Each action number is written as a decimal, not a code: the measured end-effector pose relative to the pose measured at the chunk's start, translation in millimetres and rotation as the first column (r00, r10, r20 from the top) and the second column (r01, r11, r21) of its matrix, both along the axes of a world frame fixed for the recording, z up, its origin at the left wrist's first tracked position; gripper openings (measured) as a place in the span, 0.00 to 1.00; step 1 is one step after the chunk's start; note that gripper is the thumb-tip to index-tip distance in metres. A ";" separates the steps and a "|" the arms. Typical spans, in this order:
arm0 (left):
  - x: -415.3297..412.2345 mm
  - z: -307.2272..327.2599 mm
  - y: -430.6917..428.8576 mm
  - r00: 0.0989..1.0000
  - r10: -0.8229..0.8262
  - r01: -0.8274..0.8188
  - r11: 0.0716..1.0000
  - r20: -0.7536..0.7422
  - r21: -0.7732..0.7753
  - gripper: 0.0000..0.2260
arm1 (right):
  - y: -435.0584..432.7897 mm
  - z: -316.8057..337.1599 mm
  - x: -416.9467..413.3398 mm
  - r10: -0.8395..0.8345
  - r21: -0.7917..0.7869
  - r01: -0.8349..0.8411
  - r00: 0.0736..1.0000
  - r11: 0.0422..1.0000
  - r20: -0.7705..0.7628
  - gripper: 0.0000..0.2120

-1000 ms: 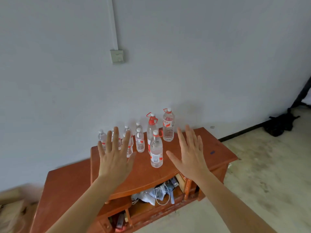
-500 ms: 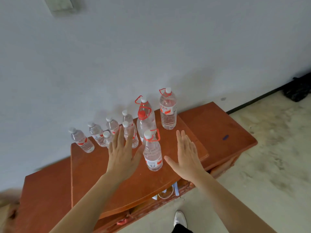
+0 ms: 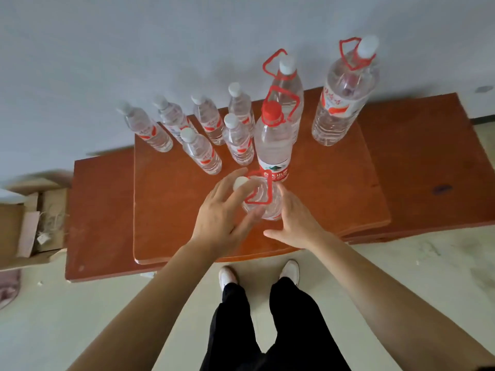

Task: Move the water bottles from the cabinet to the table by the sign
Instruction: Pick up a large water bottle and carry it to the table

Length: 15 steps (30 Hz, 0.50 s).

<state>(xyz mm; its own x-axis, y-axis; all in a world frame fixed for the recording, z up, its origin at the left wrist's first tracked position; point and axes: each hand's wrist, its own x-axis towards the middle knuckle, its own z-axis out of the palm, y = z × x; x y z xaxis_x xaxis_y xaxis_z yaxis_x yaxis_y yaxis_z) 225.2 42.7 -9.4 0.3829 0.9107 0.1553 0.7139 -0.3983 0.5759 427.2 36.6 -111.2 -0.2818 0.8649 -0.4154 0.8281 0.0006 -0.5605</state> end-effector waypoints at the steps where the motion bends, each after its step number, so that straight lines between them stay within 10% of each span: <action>1: -9.1 -2.5 -2.3 0.998 0.049 -0.048 0.999 0.041 -0.022 0.20 | 5.0 -0.5 -7.1 0.005 0.017 -0.005 1.000 1.000 -0.010 0.58; 4: -35.4 -6.0 -4.3 0.932 0.309 -0.284 0.947 0.187 -0.146 0.25 | 23.9 -1.3 -26.9 0.035 0.084 -0.037 0.999 0.996 0.018 0.56; 8: -87.3 -22.3 -0.3 0.666 0.719 -0.566 0.662 0.202 -0.491 0.36 | 43.0 -5.7 -62.1 0.120 0.105 -0.137 0.981 0.985 0.155 0.51; 12: -131.9 -53.9 -11.4 0.404 0.914 -0.557 0.280 0.040 -0.782 0.49 | 40.9 -17.8 -94.0 0.207 0.154 -0.265 0.926 0.952 0.314 0.49; 15: -141.7 -80.0 -35.8 0.371 0.929 -0.511 0.200 -0.004 -0.836 0.41 | 31.1 -31.0 -105.1 0.241 0.167 -0.315 0.903 0.934 0.356 0.50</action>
